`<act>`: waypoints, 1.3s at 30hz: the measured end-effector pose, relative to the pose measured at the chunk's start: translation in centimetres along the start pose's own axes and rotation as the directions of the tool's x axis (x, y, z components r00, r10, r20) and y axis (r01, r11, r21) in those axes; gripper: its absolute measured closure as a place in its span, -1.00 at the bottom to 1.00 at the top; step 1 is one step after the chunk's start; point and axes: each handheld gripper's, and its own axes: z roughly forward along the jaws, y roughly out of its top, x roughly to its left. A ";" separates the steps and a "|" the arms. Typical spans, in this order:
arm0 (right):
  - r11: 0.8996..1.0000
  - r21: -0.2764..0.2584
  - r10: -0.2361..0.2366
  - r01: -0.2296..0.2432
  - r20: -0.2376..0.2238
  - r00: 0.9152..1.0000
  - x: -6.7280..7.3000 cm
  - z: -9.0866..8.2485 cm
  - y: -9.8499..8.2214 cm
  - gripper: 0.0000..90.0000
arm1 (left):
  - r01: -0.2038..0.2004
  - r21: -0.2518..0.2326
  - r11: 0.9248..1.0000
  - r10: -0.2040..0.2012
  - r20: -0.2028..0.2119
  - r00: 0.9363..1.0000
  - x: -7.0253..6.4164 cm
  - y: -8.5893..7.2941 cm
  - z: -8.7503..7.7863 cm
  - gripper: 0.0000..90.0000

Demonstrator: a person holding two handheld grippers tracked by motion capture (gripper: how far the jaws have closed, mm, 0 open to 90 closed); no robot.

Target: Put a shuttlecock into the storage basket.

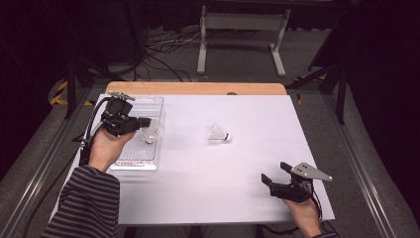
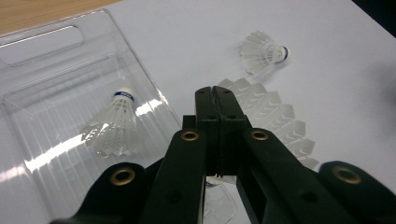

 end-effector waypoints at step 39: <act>1.000 0.004 -0.001 0.001 -0.003 1.000 0.0 0.1 0.0 -0.74 | 0.126 0.000 0.992 -0.123 -0.213 0.969 5.8 -0.4 0.9 1.00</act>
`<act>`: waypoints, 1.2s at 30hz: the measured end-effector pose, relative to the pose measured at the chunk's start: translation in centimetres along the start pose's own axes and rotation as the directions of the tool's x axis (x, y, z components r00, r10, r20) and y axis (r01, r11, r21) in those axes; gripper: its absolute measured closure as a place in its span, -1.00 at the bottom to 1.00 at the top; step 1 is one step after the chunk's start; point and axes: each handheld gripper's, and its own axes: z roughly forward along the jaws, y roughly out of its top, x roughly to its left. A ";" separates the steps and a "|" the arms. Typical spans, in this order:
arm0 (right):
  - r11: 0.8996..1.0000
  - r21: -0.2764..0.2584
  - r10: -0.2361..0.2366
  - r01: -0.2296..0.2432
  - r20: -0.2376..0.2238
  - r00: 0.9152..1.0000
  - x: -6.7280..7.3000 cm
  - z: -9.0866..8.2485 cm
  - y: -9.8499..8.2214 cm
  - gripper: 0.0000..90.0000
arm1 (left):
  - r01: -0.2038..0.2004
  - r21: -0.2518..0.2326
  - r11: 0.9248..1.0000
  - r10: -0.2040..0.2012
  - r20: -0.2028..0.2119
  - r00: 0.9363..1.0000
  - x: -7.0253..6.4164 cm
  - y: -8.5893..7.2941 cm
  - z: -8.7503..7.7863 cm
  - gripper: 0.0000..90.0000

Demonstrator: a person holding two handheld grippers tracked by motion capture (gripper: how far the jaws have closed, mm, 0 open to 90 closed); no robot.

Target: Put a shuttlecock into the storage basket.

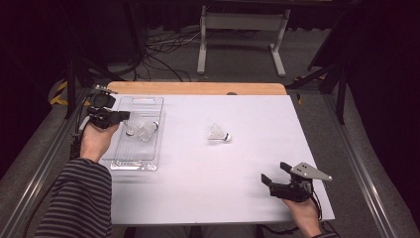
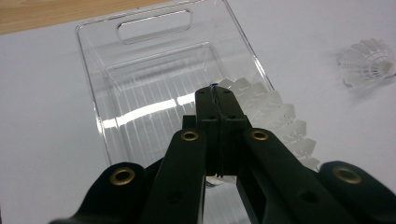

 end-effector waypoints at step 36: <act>1.000 -0.003 -0.005 0.005 -0.007 1.000 0.0 0.1 0.0 -0.74 | 0.084 0.034 0.996 -0.079 -0.125 0.989 2.3 1.1 4.4 1.00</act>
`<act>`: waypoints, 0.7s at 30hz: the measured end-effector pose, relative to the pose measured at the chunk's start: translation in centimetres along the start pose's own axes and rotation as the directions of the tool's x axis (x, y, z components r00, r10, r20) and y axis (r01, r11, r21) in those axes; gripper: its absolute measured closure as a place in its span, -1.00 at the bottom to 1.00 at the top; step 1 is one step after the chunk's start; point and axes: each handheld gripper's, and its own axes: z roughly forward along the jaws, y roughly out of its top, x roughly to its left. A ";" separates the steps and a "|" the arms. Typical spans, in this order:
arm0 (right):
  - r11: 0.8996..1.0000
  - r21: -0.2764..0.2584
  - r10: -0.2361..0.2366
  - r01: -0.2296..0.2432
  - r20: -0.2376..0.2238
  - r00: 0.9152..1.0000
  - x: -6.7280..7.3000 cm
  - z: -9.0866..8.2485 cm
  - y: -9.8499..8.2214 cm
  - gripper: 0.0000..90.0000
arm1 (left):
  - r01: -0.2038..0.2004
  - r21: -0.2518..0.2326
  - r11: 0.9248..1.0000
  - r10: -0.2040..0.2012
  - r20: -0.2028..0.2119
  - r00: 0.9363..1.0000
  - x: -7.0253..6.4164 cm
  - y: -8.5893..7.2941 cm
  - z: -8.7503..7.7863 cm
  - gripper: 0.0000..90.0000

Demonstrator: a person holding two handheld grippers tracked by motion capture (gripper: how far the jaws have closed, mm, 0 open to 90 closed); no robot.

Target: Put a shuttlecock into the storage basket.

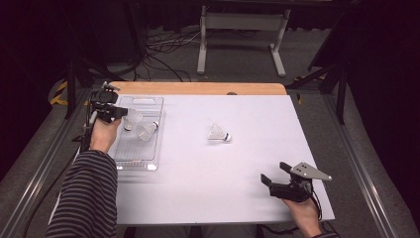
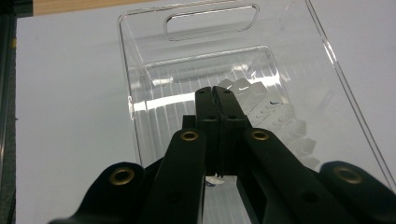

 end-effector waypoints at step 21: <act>1.000 0.004 -0.002 0.002 -0.006 1.000 0.0 0.0 0.0 -0.74 | 0.006 0.017 1.000 -0.007 0.014 1.000 -0.1 -0.1 1.1 0.98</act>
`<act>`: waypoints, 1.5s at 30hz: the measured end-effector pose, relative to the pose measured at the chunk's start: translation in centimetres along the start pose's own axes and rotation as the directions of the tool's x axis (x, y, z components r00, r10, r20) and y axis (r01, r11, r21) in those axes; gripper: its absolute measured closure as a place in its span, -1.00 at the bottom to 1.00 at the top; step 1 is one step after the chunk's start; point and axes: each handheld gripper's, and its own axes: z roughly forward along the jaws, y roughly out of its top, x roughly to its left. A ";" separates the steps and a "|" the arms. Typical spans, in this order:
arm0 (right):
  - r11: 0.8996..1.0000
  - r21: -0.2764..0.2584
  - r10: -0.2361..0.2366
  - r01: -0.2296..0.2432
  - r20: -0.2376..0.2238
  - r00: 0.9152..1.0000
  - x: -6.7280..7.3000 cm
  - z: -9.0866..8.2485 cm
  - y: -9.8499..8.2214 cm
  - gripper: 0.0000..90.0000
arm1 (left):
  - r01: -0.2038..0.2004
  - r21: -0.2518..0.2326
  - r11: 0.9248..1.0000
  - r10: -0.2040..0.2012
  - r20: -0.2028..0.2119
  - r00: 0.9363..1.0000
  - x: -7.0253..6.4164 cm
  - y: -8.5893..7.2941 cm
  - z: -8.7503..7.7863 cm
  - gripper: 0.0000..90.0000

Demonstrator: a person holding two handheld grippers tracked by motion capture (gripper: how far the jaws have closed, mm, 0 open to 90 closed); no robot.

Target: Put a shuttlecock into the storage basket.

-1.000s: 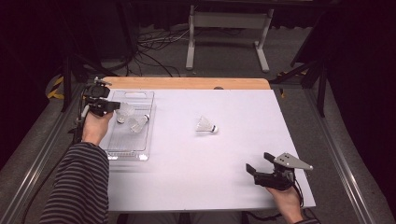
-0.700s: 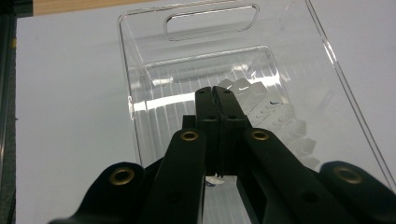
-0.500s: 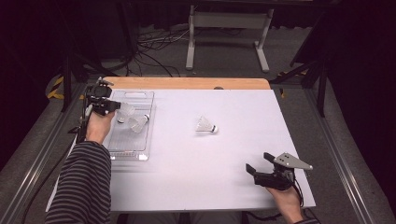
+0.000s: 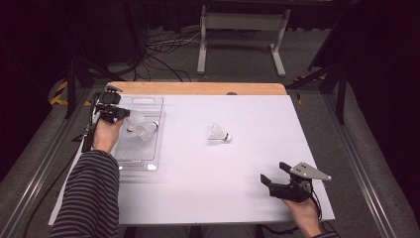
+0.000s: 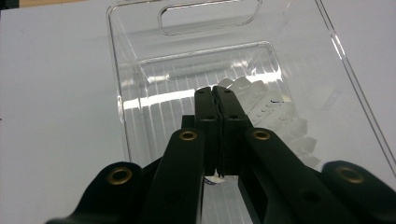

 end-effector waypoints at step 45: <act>1.000 -0.001 -0.001 0.001 0.001 1.000 0.1 0.0 0.0 -0.73 | -0.056 -0.088 0.995 0.061 0.055 0.997 -1.2 -1.2 -2.0 -0.12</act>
